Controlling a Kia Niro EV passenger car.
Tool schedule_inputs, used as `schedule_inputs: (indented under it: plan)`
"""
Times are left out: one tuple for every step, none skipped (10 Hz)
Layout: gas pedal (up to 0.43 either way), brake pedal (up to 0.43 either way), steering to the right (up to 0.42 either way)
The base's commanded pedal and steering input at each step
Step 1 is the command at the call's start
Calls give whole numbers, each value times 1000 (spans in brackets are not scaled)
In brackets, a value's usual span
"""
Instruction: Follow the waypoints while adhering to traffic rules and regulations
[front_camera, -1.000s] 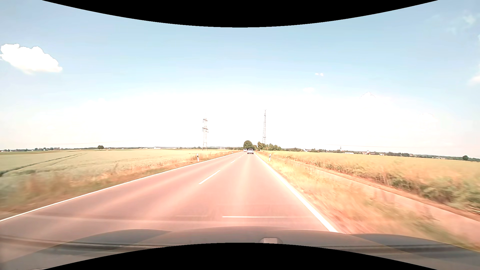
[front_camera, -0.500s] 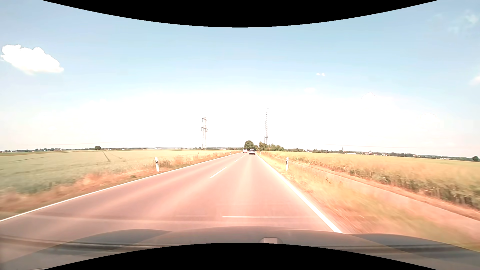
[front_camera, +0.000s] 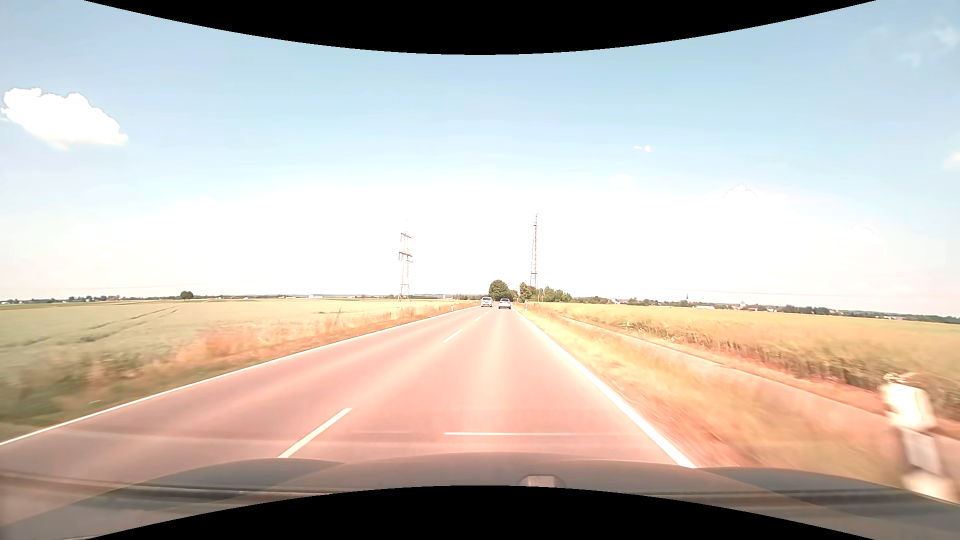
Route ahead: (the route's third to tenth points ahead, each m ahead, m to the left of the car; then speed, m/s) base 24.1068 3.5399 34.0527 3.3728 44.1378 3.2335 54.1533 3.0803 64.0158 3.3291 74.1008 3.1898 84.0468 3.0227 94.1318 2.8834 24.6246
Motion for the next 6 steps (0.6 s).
schedule_inputs:
  plan:
    - [248,0,1]
    - [248,0,1]
    - [248,0,0]
    - [248,0,0]
    - [248,0,0]
    - [248,0,0]
